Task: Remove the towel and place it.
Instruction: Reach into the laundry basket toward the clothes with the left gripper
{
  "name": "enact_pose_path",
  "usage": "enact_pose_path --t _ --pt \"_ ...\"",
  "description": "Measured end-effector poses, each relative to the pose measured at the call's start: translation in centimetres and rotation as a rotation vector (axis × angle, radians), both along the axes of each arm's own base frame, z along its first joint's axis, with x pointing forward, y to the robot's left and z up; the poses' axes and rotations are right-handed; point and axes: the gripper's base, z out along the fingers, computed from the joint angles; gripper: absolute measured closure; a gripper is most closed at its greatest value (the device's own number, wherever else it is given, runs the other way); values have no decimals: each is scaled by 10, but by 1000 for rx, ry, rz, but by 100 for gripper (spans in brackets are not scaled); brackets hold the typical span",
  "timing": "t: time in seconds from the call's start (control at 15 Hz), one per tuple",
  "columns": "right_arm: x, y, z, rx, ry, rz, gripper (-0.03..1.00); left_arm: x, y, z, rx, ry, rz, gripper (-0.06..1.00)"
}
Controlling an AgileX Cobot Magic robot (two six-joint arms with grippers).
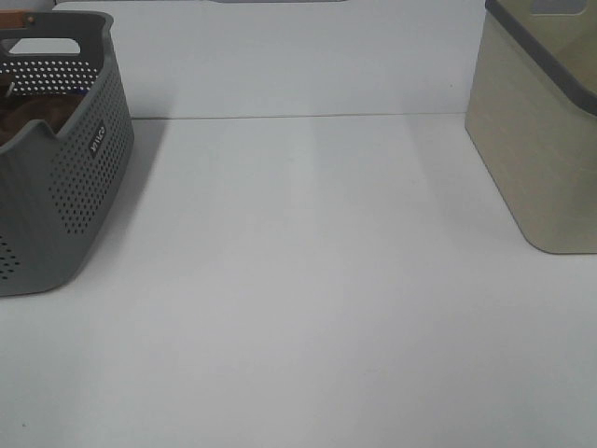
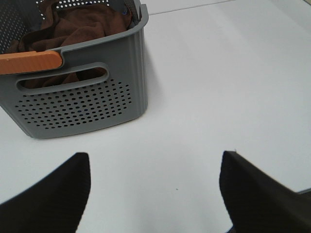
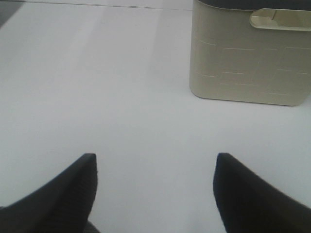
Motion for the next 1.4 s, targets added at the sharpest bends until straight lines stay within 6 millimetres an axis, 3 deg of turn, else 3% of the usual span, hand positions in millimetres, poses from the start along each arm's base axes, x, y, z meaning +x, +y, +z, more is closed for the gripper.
enact_pose_path --t 0.6,0.8,0.93,1.13,1.4 --pt "0 0 0 0 0 0 32 0 0 0 -2 0 -1 24" --pt "0 0 0 0 0 0 32 5 1 16 -2 -88 15 24" --pt "0 0 0 0 0 0 32 23 2 29 -4 -167 37 24" --pt "0 0 0 0 0 0 32 68 1 48 -39 -245 73 24" --pt "0 0 0 0 0 0 32 152 -3 70 -30 -132 88 24"
